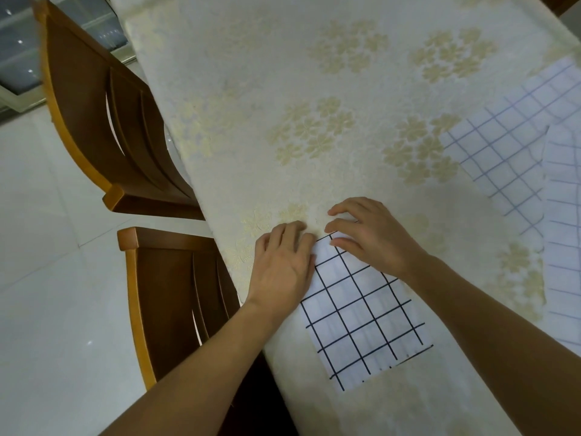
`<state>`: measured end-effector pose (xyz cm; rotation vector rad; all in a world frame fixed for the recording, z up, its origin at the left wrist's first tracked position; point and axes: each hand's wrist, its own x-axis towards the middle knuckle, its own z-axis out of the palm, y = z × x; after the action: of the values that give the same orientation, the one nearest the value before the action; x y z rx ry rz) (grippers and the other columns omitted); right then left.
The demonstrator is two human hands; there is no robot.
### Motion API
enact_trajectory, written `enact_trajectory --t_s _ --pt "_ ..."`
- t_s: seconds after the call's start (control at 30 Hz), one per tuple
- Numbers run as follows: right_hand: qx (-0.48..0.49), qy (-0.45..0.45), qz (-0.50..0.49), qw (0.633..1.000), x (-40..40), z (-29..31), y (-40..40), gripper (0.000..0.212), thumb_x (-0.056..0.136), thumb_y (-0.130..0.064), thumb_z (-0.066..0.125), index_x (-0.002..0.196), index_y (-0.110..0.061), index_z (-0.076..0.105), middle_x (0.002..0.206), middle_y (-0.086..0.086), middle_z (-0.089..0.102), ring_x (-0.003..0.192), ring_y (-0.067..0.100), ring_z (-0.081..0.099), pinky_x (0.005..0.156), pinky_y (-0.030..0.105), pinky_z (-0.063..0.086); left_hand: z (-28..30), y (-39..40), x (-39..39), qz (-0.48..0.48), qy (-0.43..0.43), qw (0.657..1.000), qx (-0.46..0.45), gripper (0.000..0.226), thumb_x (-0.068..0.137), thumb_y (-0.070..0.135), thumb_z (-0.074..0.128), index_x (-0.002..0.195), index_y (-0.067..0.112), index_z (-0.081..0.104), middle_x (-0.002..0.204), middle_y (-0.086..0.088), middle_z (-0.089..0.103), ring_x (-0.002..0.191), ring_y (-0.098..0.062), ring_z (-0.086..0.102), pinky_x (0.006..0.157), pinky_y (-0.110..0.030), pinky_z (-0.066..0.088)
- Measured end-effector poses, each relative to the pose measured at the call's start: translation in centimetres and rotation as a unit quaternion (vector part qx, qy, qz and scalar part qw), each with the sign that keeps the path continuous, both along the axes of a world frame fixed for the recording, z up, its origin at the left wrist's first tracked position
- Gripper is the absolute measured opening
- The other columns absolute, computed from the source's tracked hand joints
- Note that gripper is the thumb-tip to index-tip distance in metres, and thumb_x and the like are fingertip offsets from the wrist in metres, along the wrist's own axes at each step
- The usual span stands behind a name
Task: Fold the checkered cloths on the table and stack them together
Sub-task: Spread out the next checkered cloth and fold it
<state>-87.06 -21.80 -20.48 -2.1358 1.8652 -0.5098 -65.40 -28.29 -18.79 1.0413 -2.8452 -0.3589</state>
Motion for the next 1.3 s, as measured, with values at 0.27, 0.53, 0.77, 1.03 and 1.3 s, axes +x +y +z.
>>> enact_trajectory --t_s 0.27,0.53,0.77,1.03,1.3 --pt "0.022 -0.01 -0.015 1.0 0.4 0.4 -0.2 0.003 0.091 -0.024 0.068 0.093 -0.022 0.066 0.125 -0.002 0.058 0.121 0.022 0.05 0.104 0.038 0.037 0.0 -0.1 -0.1 0.006 0.019 1.0 0.001 0.024 0.092 0.028 0.056 0.112 0.016 0.061 0.128 -0.007 0.058 0.117 -0.027 0.052 0.092 -0.042 0.04" --pt "0.026 -0.045 -0.01 0.999 0.2 1.2 -0.5 0.02 0.095 -0.035 0.06 0.108 -0.022 0.068 0.125 -0.004 0.062 0.116 0.017 0.054 0.104 0.041 0.04 0.6 -0.7 -0.4 -0.025 0.076 0.997 0.014 0.009 0.093 0.018 0.062 0.102 0.016 0.064 0.099 0.0 0.064 0.092 -0.022 0.057 0.079 -0.033 0.041" --pt "0.033 -0.013 0.004 0.999 -0.4 2.1 -2.6 0.013 0.091 -0.026 0.069 0.102 -0.023 0.077 0.112 -0.004 0.065 0.1 0.019 0.057 0.098 0.035 0.035 1.3 -4.2 -1.4 -0.062 0.08 0.993 0.056 0.009 0.096 0.019 0.057 0.099 0.012 0.062 0.084 -0.003 0.062 0.072 -0.023 0.054 0.059 -0.04 0.047" --pt "0.086 -0.052 -0.027 0.995 -0.8 3.4 -4.3 0.018 0.096 -0.026 0.064 0.105 -0.016 0.076 0.106 -0.006 0.066 0.092 0.016 0.061 0.076 0.029 0.046 2.5 -9.3 -0.2 -0.13 -0.008 0.962 0.24 0.051 0.082 0.03 0.078 0.128 0.022 0.057 0.119 0.005 0.064 0.107 -0.014 0.056 0.084 -0.021 0.036" --pt "0.107 -0.069 -0.034 0.991 -1.1 3.6 -4.2 0.02 0.095 -0.026 0.066 0.111 -0.021 0.075 0.111 -0.008 0.065 0.096 0.014 0.058 0.082 0.028 0.044 2.4 -9.8 -0.1 -0.151 0.001 0.959 0.241 0.039 0.083 0.007 0.073 0.12 0.015 0.064 0.111 0.001 0.065 0.104 -0.017 0.059 0.084 -0.022 0.041"
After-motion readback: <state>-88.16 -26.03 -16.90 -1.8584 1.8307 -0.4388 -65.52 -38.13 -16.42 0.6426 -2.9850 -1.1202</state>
